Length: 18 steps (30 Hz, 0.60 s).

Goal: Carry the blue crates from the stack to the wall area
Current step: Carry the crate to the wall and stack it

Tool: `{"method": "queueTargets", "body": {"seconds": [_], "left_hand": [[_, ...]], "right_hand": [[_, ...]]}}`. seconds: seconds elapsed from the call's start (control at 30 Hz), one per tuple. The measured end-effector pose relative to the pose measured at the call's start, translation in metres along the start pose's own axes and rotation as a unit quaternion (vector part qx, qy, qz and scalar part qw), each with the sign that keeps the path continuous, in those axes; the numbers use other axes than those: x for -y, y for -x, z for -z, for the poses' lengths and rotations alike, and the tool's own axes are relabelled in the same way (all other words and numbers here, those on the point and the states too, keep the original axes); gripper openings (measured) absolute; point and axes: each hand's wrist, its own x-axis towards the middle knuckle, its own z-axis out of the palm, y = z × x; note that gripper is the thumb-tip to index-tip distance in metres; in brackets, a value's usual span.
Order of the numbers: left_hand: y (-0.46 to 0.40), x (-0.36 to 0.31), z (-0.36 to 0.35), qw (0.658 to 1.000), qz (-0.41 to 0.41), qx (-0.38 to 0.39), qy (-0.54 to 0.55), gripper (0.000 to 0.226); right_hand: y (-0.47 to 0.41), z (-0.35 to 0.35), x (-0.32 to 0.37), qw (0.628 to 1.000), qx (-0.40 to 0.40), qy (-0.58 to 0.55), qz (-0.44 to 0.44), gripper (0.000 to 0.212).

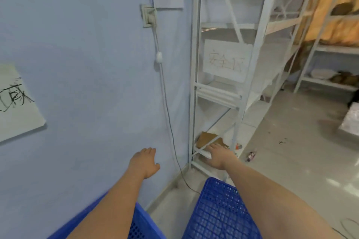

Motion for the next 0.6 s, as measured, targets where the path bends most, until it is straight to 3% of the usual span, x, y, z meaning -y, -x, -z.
{"method": "queueTargets", "body": {"seconds": [0.2,0.6], "left_hand": [[-0.038,-0.113,0.008,0.997,-0.064,0.001,-0.035,0.074],[-0.13,-0.213,0.086,0.984,-0.169,-0.04,-0.042,0.072]], "right_hand": [[0.005,0.035,-0.078,0.999,-0.02,0.002,-0.032,0.071],[0.001,0.074,-0.167,0.987,-0.058,-0.043,-0.143,0.069]]}}
